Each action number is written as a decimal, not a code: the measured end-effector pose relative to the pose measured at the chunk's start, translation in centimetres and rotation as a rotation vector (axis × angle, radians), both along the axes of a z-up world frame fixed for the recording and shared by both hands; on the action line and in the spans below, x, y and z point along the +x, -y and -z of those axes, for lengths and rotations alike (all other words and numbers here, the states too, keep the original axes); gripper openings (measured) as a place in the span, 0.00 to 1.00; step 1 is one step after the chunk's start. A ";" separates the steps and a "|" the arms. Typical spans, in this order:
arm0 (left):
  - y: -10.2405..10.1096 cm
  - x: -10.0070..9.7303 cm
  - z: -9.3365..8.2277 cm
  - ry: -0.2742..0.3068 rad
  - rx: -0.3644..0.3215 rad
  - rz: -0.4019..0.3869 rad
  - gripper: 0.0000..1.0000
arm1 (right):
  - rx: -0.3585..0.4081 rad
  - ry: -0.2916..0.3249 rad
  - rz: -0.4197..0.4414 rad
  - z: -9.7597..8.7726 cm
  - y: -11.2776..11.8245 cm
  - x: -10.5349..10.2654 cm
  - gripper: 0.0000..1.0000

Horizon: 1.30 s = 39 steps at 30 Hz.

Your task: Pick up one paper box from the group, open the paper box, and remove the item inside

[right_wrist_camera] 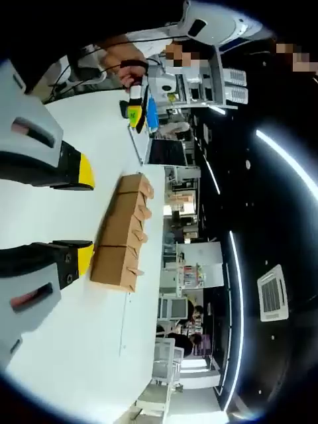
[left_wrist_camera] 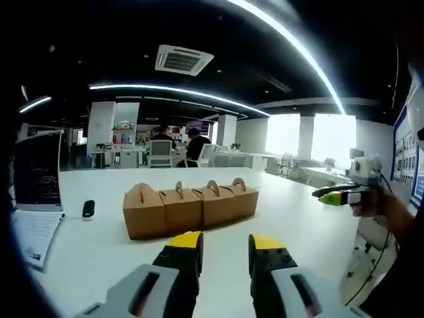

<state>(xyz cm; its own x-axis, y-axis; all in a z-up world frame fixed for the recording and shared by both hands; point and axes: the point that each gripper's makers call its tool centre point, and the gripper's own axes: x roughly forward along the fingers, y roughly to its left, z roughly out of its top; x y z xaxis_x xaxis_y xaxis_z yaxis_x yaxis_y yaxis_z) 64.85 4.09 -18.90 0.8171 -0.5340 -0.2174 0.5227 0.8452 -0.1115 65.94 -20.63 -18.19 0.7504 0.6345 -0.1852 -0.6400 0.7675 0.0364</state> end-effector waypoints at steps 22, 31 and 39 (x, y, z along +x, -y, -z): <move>2.1 -0.6 1.0 -0.035 0.016 0.017 0.28 | 0.046 -0.006 0.028 1.3 1.4 -0.1 0.31; 3.1 2.4 0.7 -0.038 0.015 0.004 0.29 | 0.042 -0.030 0.009 2.5 1.4 -0.6 0.31; 5.7 7.4 -1.6 0.054 0.033 0.044 0.29 | 0.033 -0.043 0.018 3.1 1.8 -0.6 0.31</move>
